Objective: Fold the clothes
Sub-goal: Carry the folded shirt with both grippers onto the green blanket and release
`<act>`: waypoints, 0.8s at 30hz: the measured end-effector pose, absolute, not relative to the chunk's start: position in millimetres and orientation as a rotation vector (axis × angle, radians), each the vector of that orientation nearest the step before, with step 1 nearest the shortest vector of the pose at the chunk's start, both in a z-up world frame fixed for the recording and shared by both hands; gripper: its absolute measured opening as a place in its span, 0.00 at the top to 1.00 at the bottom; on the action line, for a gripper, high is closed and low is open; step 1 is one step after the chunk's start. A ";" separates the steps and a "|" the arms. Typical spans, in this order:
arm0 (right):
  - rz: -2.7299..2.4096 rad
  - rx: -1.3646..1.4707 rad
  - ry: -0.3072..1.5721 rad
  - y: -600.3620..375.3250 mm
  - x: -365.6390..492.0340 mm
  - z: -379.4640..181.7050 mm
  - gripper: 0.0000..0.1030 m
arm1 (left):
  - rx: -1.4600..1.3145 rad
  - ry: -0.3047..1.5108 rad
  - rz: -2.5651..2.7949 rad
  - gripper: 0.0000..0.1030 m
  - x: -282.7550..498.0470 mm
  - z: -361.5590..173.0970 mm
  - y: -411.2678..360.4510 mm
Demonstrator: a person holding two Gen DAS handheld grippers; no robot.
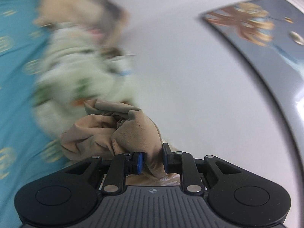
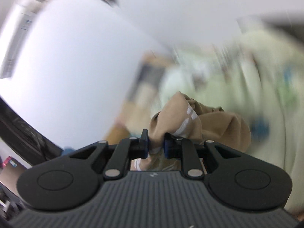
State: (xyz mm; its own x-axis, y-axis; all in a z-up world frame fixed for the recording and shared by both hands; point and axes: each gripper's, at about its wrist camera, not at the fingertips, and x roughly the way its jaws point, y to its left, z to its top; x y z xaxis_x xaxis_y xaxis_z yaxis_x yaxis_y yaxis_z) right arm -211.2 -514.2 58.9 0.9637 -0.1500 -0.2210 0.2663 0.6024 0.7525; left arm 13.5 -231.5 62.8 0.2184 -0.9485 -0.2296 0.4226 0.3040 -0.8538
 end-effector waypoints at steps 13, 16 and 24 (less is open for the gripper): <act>-0.534 0.802 0.345 -519.9 -230.6 -71.6 0.81 | -0.259 0.793 -1.106 0.77 -30.8 -46.0 -319.7; -0.550 0.788 0.406 -506.9 -232.9 -87.3 0.78 | -0.203 0.796 -1.097 0.74 -40.9 -62.8 -303.8; -0.545 0.701 0.421 -471.5 -259.3 -39.7 0.16 | -0.050 0.651 -1.038 0.03 -80.7 -10.6 -268.3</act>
State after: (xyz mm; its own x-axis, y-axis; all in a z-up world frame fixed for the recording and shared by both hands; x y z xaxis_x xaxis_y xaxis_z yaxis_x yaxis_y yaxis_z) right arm -259.3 -471.5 -39.7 0.7811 -0.3254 -0.5330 0.5978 0.6362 0.4877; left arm -80.7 -268.3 -10.6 0.3384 -0.8112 -0.4769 0.7825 0.5241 -0.3362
